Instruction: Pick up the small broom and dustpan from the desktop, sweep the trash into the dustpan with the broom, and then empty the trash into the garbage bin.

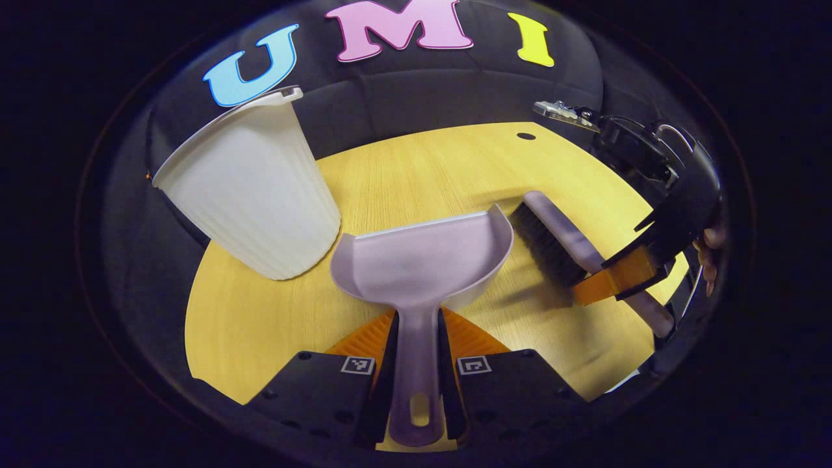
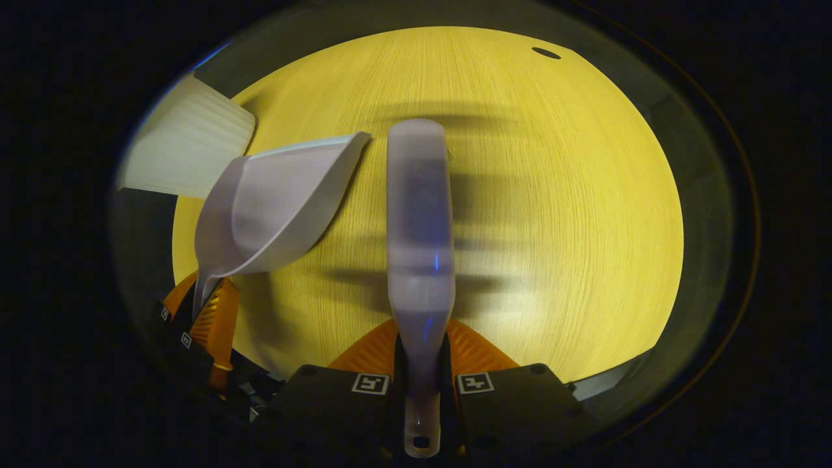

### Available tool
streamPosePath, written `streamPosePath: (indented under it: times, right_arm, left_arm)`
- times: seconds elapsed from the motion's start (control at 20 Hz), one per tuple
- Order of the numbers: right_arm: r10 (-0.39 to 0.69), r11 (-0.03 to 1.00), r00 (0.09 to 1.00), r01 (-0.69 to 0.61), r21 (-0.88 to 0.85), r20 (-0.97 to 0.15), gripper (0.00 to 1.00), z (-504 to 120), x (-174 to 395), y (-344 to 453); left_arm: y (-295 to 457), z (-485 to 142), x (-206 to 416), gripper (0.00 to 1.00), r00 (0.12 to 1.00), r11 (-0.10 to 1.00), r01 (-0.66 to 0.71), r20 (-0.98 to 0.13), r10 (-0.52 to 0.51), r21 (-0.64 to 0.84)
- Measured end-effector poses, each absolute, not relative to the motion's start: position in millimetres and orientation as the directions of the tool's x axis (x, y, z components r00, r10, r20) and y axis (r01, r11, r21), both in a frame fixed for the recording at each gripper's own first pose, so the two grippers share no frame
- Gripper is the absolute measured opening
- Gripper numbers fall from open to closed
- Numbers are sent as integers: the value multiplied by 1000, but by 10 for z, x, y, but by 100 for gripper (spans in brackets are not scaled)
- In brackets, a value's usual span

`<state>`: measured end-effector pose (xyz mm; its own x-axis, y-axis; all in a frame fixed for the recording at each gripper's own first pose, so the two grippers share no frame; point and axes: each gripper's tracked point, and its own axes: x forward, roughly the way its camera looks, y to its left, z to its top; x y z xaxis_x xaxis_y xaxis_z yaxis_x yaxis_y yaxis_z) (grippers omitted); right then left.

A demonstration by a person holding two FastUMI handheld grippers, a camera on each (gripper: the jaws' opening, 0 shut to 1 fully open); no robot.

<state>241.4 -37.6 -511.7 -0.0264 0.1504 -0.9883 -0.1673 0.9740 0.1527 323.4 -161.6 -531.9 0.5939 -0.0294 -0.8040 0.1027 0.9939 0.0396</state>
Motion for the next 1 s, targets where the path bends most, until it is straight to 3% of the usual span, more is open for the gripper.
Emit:
streamPosePath:
  times: [0.35,0.4,0.45,0.55,0.6,0.65,0.7,0.75,1.0]
  right_arm:
    - [143,975,-33,-164,146,-989,29,-5139,2405,-417]
    - [147,975,-24,-164,149,-989,29,-5133,2420,-405]
    - [149,975,-15,-166,149,-989,42,-5110,2446,-419]
    - [156,974,5,-166,153,-988,72,-5077,2457,-441]
    - [165,973,24,-164,159,-986,70,-5014,2463,-460]
    - [173,974,52,-158,163,-983,100,-4963,2495,-482]
    - [179,975,86,-153,164,-980,95,-4873,2535,-523]
    - [185,975,115,-145,168,-976,99,-4793,2569,-568]
    - [237,967,294,-164,195,-926,99,-4269,2761,-724]
  left_arm:
    - [-1686,-5396,3176,31,554,993,115,-830,-58,7]
    - [-1716,-5375,3173,40,558,993,121,-827,-64,5]
    - [-1709,-5351,3180,55,566,992,126,-822,-63,10]
    - [-1704,-5247,3179,71,594,991,131,-802,-68,12]
    - [-1675,-5174,3166,72,610,992,120,-791,-54,25]
    - [-1611,-5090,3174,74,632,995,93,-775,-25,43]
    - [-1565,-4987,3179,75,655,996,70,-756,-6,52]
    - [-1566,-4884,3143,77,669,998,52,-744,-2,43]
    - [-1641,-4311,3079,77,747,998,-18,-665,-21,-52]
